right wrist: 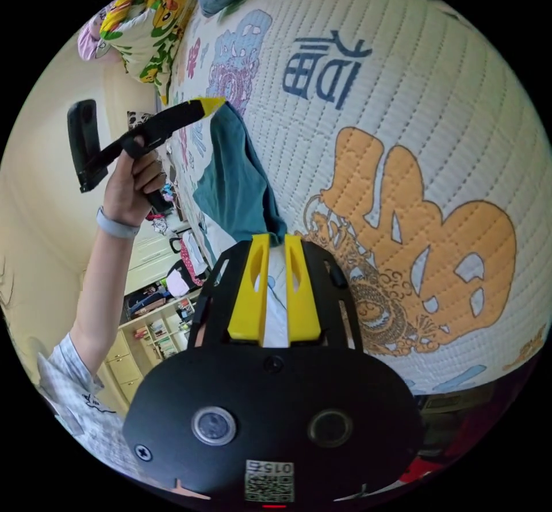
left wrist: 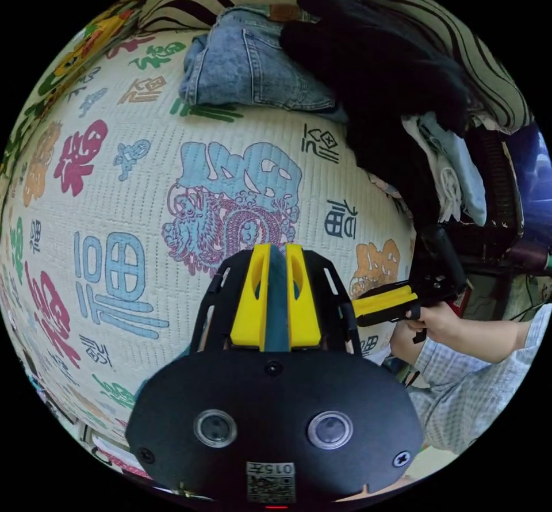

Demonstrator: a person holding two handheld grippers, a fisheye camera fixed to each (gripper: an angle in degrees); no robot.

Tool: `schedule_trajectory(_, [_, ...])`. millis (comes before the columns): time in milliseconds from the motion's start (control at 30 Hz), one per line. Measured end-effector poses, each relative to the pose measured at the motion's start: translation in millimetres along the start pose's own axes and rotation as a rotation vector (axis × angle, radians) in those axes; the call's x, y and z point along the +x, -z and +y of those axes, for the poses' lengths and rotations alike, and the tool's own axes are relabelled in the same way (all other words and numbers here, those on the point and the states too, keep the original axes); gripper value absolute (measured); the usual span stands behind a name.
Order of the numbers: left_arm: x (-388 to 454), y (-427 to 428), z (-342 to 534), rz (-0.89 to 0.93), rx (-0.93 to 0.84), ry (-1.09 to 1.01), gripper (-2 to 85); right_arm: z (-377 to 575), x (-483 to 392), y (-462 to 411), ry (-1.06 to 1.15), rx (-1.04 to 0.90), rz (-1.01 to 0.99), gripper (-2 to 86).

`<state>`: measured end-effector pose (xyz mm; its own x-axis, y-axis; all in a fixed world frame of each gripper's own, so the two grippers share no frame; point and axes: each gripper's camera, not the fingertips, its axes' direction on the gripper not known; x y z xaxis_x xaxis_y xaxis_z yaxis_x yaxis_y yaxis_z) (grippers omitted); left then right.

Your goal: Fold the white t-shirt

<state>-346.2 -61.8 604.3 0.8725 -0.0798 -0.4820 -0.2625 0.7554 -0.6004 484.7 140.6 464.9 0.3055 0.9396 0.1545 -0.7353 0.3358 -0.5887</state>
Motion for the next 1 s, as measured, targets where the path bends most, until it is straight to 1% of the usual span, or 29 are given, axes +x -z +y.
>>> schedule_trajectory(33, [-0.5,-6.0,-3.7,-0.006,-0.011,-0.016,0.7,-1.9,-0.8,-2.3,0.007,-0.013,-0.003,3.3])
schedule_trajectory(100, [-1.8,-9.3,-5.3,-0.01,-0.009,-0.038,-0.2,-2.9,-4.4,-3.7,0.041,-0.022,-0.005,1.9])
schedule_trajectory(200, [-6.9,1.4,4.5,-0.011,0.064,-0.062,-0.7,0.5,-18.4,2.7,0.123,-0.002,0.051,0.9])
schedule_trajectory(300, [-20.0,28.4,32.0,0.01,0.195,-0.036,-0.8,10.8,-38.5,12.1,0.184,0.037,0.032,0.5])
schedule_trajectory(367, [-35.7,57.1,71.9,0.05,0.337,0.0,-0.8,22.7,-65.8,13.0,0.255,0.062,0.035,0.3])
schedule_trajectory(400, [-40.4,64.5,84.5,0.06,0.374,0.014,-0.8,26.0,-74.5,11.8,0.281,0.067,0.036,0.3])
schedule_trajectory(467, [-61.5,92.1,144.2,0.07,0.501,0.097,-0.9,39.7,-114.5,-1.2,0.398,0.066,0.066,0.2])
schedule_trajectory(500, [-66.7,98.2,161.1,0.066,0.527,0.12,-0.8,42.9,-125.1,-7.0,0.431,0.058,0.075,0.3])
schedule_trajectory(533, [-76.8,108.5,195.9,0.051,0.566,0.166,-0.8,49.0,-145.7,-21.8,0.498,0.032,0.092,0.3])
schedule_trajectory(567, [-86.5,115.7,231.7,0.029,0.586,0.221,-0.8,54.3,-164.6,-41.1,0.564,-0.009,0.107,0.3])
schedule_trajectory(600, [-91.3,118.0,249.7,0.02,0.591,0.252,-0.8,56.9,-173.5,-53.3,0.597,-0.037,0.119,0.3])
schedule_trajectory(667, [-107.9,119.2,322.3,0.003,0.607,0.386,-0.8,65.7,-198.1,-107.1,0.685,-0.167,0.18,0.3])
schedule_trajectory(700, [-111.2,117.7,340.2,0.001,0.614,0.418,-0.8,67.8,-201.9,-120.6,0.701,-0.198,0.19,0.3])
schedule_trajectory(767, [-124.4,102.7,405.1,0.018,0.628,0.553,-0.8,75.4,-209.0,-172.1,0.737,-0.312,0.253,0.2])
schedule_trajectory(800, [-127.6,97.0,419.1,0.024,0.629,0.584,-0.8,76.9,-209.1,-183.8,0.74,-0.337,0.272,0.2])
schedule_trajectory(867, [-140.6,69.4,463.8,0.049,0.601,0.714,-0.6,81.9,-206.8,-222.7,0.748,-0.406,0.355,0.2])
schedule_trajectory(933, [-148.1,52.7,487.3,0.102,0.598,0.804,-0.3,82.2,-204.0,-241.8,0.714,-0.441,0.404,0.3])
schedule_trajectory(1000, [-151.3,44.7,501.1,0.165,0.634,0.844,0.5,81.7,-204.9,-249.9,0.698,-0.439,0.425,0.3])
